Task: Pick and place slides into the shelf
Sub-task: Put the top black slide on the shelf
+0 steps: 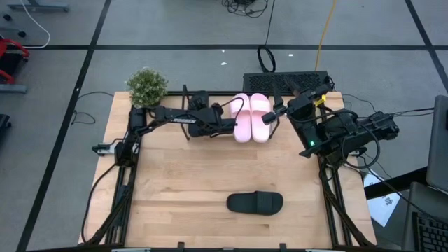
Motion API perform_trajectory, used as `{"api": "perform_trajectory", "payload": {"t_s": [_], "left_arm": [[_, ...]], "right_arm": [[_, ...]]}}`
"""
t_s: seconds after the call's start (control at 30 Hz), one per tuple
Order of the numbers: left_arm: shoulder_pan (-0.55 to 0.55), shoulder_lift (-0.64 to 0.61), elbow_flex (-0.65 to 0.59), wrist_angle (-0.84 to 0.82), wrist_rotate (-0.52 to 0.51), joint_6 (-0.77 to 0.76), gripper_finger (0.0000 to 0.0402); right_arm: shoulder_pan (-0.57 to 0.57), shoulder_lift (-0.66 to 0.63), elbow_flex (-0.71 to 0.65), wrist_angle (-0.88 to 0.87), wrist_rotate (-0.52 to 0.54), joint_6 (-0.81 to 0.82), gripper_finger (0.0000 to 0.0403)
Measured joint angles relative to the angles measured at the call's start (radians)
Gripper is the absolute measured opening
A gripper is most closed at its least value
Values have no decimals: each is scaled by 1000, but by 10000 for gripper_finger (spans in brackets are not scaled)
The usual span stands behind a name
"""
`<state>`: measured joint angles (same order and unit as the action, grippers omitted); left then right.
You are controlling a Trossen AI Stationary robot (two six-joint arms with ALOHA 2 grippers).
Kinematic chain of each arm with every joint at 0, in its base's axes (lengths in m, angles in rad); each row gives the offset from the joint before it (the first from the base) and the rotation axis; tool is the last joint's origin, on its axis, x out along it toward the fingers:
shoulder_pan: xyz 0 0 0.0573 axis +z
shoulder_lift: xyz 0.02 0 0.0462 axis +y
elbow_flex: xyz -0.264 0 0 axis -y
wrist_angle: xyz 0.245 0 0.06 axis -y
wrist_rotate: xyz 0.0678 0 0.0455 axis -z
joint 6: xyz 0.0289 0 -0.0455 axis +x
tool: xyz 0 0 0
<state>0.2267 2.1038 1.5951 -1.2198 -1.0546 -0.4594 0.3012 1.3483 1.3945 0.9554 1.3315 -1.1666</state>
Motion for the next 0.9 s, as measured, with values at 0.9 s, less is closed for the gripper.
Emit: {"api": "perform_trajectory", "payload": {"t_s": [0.9], "left_arm": [[26, 3, -7, 16, 10, 10, 1]], "right_arm": [[2, 0, 0, 0, 2, -8, 146]]}}
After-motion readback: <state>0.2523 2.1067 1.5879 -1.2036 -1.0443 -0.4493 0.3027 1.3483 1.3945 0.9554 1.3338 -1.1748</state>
